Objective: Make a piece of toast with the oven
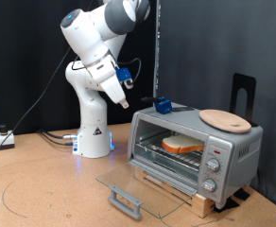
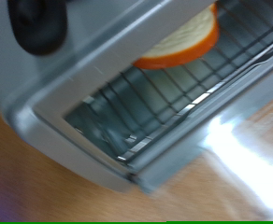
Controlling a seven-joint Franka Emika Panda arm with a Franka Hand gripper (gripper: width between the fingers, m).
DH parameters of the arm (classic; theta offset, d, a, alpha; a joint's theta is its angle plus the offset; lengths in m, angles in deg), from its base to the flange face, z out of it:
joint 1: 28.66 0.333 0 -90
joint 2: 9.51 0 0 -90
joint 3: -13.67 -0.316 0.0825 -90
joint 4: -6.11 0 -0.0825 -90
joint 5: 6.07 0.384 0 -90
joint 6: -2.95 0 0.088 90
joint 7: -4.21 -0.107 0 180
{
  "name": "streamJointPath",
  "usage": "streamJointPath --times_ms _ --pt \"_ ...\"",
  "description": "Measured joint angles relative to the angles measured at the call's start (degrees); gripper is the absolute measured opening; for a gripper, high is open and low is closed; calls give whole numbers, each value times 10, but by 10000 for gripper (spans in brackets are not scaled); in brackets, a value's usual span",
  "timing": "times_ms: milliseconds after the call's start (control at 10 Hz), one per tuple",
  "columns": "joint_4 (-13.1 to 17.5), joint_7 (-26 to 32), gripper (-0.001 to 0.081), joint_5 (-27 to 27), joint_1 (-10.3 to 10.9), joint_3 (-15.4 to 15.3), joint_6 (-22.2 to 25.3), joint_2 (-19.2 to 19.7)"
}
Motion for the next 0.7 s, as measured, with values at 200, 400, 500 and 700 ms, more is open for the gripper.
streamJointPath --times_ms 200,400,500,700 --pt "35 -92 809 -4 -34 1 51 68" --pt "70 -182 809 4 -67 4 88 146" --pt "68 -170 809 -3 -66 1 75 142" --pt "68 -284 809 -8 -72 -19 70 145"
